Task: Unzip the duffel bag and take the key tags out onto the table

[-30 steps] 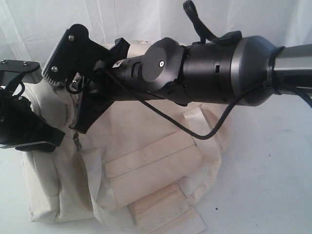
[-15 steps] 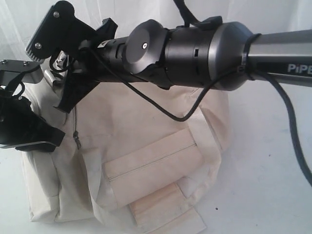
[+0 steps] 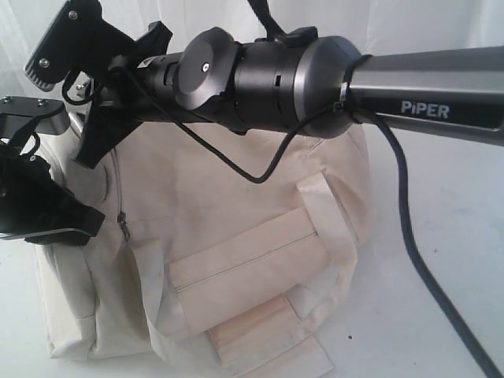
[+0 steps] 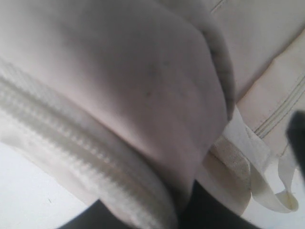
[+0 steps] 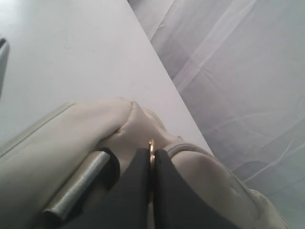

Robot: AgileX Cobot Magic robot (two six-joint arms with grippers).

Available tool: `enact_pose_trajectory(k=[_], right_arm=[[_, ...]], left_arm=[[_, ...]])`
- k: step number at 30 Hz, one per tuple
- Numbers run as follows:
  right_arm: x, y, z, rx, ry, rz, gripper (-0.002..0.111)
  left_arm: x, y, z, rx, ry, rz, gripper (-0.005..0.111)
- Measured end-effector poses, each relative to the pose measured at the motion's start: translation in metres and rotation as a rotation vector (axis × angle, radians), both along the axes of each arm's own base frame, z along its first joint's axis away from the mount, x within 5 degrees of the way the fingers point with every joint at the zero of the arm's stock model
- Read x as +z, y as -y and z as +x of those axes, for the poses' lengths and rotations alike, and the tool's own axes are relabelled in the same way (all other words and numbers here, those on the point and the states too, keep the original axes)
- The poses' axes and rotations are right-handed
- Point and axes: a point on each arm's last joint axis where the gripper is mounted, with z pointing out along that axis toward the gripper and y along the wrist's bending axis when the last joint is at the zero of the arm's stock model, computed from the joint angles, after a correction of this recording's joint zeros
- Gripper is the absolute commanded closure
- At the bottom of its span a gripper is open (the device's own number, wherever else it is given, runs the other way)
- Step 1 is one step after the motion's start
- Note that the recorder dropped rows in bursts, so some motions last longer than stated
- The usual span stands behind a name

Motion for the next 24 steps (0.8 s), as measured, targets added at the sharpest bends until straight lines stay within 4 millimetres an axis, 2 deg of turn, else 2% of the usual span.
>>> enact_pose_trajectory(k=[5, 11, 16, 24], right_arm=[[0.003, -0.004, 0.006, 0.034, -0.022, -0.009, 0.108], [0.005, -0.003, 0.028, 0.04, -0.054, -0.012, 0.108], [0.011, -0.009, 0.037, 0.054, -0.057, 0.002, 0.108], [0.001, -0.019, 0.061, 0.05, -0.068, 0.011, 0.108]], left_arm=[[0.0, 0.0, 0.0, 0.001, -0.001, -0.002, 0.107], [0.0, 0.001, 0.0, 0.003, -0.004, -0.01, 0.107], [0.0, 0.001, 0.0, 0.003, -0.003, -0.01, 0.107], [0.0, 0.001, 0.0, 0.005, -0.001, -0.013, 0.107]])
